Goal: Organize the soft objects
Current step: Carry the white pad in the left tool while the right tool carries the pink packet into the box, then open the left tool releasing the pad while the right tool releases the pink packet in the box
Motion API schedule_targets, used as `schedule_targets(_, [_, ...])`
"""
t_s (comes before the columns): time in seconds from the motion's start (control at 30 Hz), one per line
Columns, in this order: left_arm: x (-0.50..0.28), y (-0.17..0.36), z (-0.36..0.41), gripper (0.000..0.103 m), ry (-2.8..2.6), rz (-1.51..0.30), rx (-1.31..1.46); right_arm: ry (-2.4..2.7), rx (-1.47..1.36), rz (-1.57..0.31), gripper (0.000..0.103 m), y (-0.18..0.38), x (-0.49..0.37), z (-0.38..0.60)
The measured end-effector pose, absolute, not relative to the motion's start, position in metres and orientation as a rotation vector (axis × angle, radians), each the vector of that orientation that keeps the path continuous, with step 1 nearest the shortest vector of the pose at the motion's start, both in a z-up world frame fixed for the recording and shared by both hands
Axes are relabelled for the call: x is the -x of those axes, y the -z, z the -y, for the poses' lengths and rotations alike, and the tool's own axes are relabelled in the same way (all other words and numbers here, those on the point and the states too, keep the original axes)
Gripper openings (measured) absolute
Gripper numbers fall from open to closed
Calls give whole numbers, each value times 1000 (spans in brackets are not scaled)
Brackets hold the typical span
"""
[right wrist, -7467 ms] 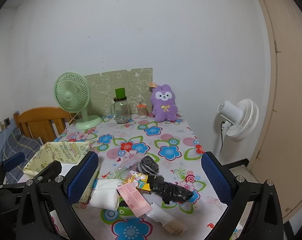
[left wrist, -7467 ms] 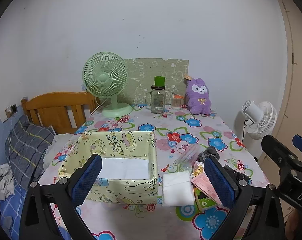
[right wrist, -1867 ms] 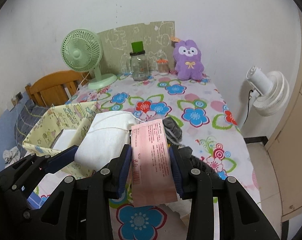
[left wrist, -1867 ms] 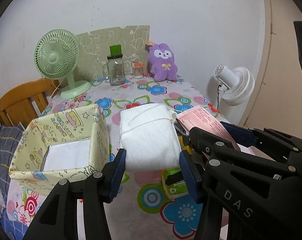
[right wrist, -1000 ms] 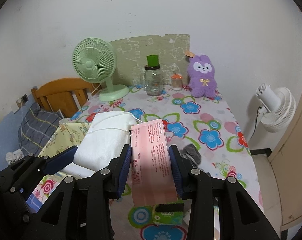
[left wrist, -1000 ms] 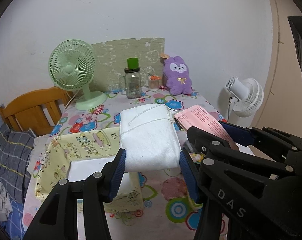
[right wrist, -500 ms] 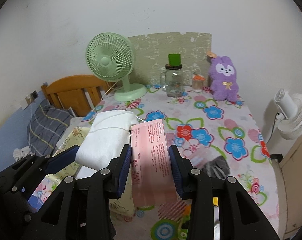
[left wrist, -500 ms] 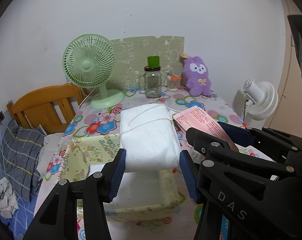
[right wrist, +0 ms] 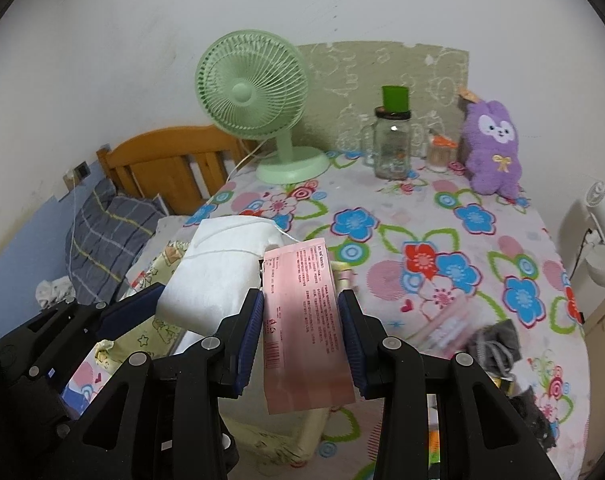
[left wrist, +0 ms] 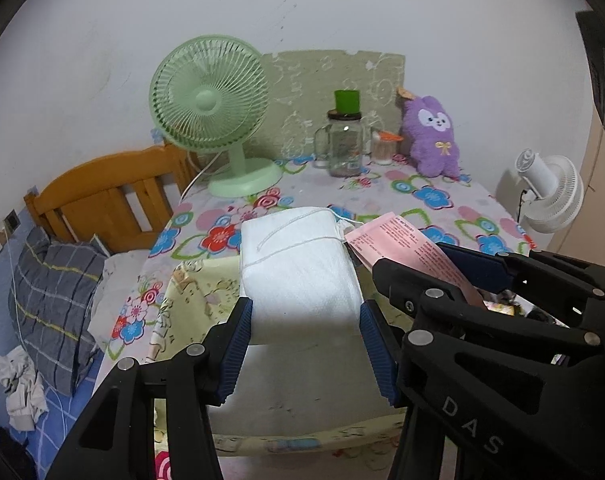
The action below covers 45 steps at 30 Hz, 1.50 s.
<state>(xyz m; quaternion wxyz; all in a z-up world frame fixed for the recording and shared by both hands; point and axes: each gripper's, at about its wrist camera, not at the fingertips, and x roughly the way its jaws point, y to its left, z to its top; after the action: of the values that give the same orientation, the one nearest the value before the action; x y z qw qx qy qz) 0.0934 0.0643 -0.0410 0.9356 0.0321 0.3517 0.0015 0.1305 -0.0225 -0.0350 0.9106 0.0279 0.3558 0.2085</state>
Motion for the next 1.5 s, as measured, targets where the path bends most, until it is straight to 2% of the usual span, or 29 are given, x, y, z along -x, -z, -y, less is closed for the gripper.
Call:
schedule_targets(0.53, [-115, 74, -96, 57, 25, -841, -19, -461, 8, -796, 42, 60, -151, -21])
schedule_targets(0.83, [-116, 85, -104, 61, 11, -874, -18, -476, 27, -854, 40, 77, -162, -34])
schedule_targets(0.97, [-113, 82, -100, 79, 17, -849, -21, -476, 43, -856, 40, 78, -161, -36])
schedule_targets(1.03, [-112, 79, -100, 85, 11, -836, -16, -474, 58, -859, 44, 78, -160, -37])
schedule_targets(1.1, [-112, 78, -98, 87, 14, -835, -22, -470, 61, -858, 61, 77, -159, -35])
schedule_targets(1.13, [-111, 78, -96, 87, 12, -833, -25, -466, 63, -850, 73, 75, -158, -34])
schedule_targets(1.17, [-109, 76, -95, 88, 7, -826, -28, -463, 67, -830, 77, 72, -155, -31])
schedule_targets(1.27, [-106, 72, -92, 92, -1, -811, -38, -447, 79, -792, 81, 65, -148, -26])
schedule_targets(1.5, [-97, 60, -79, 93, -2, -773, -52, -426, 74, -742, 85, 50, -136, -11])
